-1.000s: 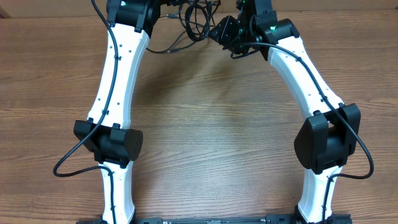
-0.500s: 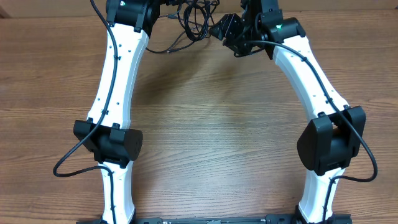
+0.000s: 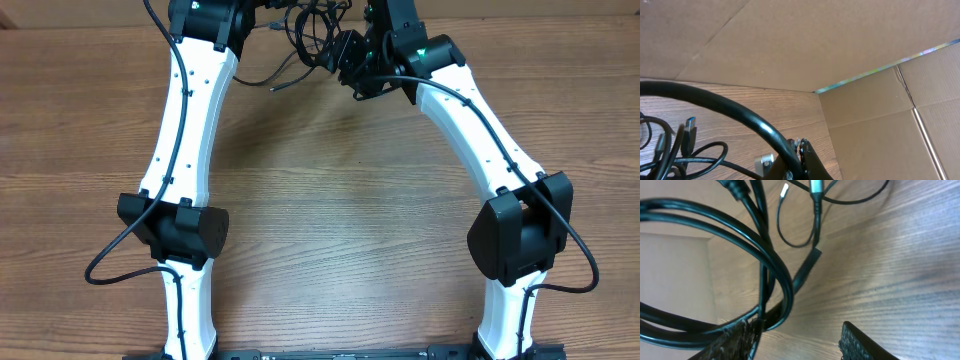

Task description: Untangle cables

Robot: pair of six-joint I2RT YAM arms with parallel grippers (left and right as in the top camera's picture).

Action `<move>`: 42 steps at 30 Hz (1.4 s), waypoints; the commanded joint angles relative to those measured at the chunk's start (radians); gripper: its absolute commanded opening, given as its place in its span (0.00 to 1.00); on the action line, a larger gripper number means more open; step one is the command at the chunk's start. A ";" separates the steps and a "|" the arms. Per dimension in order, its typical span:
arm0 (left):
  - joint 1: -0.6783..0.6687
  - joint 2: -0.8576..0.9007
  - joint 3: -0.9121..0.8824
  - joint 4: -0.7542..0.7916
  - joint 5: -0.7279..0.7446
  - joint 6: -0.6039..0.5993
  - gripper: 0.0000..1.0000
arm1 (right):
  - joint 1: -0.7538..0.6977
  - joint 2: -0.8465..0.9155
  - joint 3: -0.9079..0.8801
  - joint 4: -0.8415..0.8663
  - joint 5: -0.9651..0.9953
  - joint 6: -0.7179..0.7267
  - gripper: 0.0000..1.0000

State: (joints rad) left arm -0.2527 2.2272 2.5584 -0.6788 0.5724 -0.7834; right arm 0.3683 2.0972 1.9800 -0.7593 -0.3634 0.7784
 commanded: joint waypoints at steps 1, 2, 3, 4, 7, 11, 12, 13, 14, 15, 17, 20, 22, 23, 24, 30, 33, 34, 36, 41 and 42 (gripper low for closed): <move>0.006 -0.034 0.030 0.014 0.023 0.002 0.04 | -0.014 -0.019 0.016 0.031 -0.001 0.007 0.55; 0.006 -0.034 0.030 0.014 0.023 0.002 0.04 | -0.019 -0.019 0.016 0.032 -0.003 0.007 0.55; 0.007 -0.034 0.030 0.014 0.023 0.002 0.04 | -0.027 -0.019 0.016 0.030 -0.003 0.007 0.55; 0.007 -0.034 0.030 0.014 0.023 0.002 0.04 | -0.033 -0.019 0.016 0.028 -0.004 0.007 0.55; 0.009 -0.034 0.030 0.014 0.023 0.002 0.04 | -0.044 -0.019 0.016 0.026 0.006 0.006 0.55; 0.011 -0.034 0.030 0.014 0.023 0.002 0.04 | -0.045 -0.019 0.016 0.025 0.032 0.006 0.55; 0.011 -0.034 0.030 0.014 0.023 0.002 0.04 | -0.044 -0.019 0.016 0.024 0.034 0.006 0.55; 0.011 -0.034 0.030 0.014 0.023 0.001 0.04 | -0.042 -0.019 0.016 0.024 0.034 0.006 0.55; 0.011 -0.034 0.030 0.015 0.023 0.001 0.04 | -0.039 -0.018 0.014 0.025 0.034 0.006 0.55; 0.011 -0.034 0.030 0.016 0.023 0.001 0.04 | -0.032 -0.018 0.006 0.034 0.034 0.006 0.55; 0.011 -0.034 0.030 0.018 0.024 0.001 0.04 | -0.023 -0.010 -0.006 0.050 0.038 0.007 0.55; 0.011 -0.034 0.030 0.018 0.024 0.001 0.04 | -0.014 -0.005 -0.018 0.069 0.030 0.007 0.55; 0.011 -0.034 0.030 0.019 0.024 0.001 0.04 | -0.005 -0.004 -0.025 0.080 0.031 0.006 0.55; 0.011 -0.034 0.030 0.019 0.024 0.001 0.04 | -0.003 -0.004 -0.027 0.079 0.034 0.007 0.55; 0.011 -0.034 0.030 0.019 0.024 0.001 0.04 | 0.000 -0.004 -0.031 0.079 0.035 0.007 0.54; 0.011 -0.034 0.030 0.018 0.024 0.001 0.04 | 0.004 0.000 -0.043 0.066 0.085 0.006 0.53; 0.011 -0.034 0.030 0.019 0.024 0.001 0.04 | 0.004 0.001 -0.043 0.069 0.099 0.006 0.53; 0.011 -0.034 0.030 0.019 0.026 0.001 0.04 | 0.004 0.003 -0.043 0.072 0.098 0.006 0.53; 0.011 -0.034 0.030 0.022 0.032 0.001 0.04 | 0.009 0.008 -0.043 0.084 0.088 0.007 0.53; 0.011 -0.034 0.030 0.022 0.033 0.000 0.04 | 0.030 0.019 -0.043 0.178 0.057 0.007 0.54; 0.011 -0.034 0.030 0.023 0.040 0.000 0.04 | 0.031 0.023 -0.043 0.200 0.061 0.007 0.54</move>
State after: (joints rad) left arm -0.2462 2.2272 2.5584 -0.6651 0.5838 -0.7834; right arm 0.3794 2.1052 1.9411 -0.6029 -0.2989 0.7853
